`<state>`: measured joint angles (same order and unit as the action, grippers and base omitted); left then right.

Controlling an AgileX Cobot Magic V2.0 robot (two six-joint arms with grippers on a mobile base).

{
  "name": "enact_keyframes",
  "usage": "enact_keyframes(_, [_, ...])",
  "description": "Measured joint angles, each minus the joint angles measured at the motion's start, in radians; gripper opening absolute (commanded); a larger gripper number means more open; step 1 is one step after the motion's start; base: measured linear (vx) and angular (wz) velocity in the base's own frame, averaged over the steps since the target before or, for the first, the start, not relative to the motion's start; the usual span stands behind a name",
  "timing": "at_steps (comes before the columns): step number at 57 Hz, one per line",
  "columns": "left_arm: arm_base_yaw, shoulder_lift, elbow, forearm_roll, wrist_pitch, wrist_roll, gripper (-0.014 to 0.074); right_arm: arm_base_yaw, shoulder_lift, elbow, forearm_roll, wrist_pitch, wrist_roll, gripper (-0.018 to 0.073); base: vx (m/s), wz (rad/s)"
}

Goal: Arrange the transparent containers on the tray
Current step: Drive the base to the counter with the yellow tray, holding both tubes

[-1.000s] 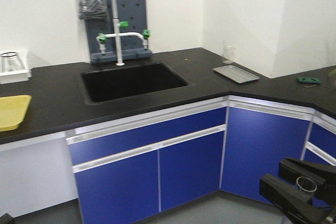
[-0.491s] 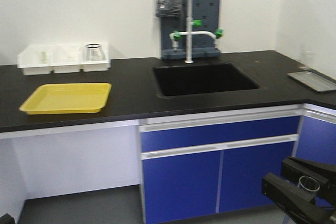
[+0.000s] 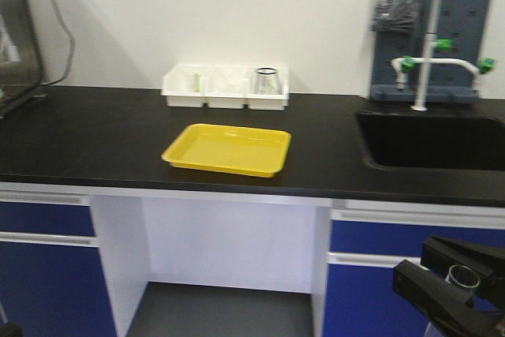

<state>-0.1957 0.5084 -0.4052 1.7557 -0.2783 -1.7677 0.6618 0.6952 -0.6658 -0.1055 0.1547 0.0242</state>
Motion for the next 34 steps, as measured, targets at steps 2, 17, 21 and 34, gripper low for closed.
enact_keyframes(2, [0.000, 0.000, 0.000, 0.000, 0.000, 0.000, -0.0001, 0.000, 0.000, 0.000, 0.000, 0.000, 0.000, -0.0011, 0.25, 0.49])
enact_keyframes(17, [0.000, 0.000, 0.000, 0.000, 0.000, 0.000, -0.0001, 0.000, 0.000, 0.000, 0.000, 0.000, 0.000, -0.0011, 0.32, 0.36])
enact_keyframes(21, [0.000, 0.000, 0.000, 0.000, 0.000, 0.000, -0.0001, 0.000, 0.000, 0.000, 0.000, 0.000, 0.000, -0.0011, 0.39, 0.18])
enact_keyframes(34, [0.000, 0.000, 0.000, 0.000, 0.000, 0.000, -0.0001, 0.000, 0.000, 0.000, 0.000, 0.026, 0.000, -0.0011, 0.42, 0.05])
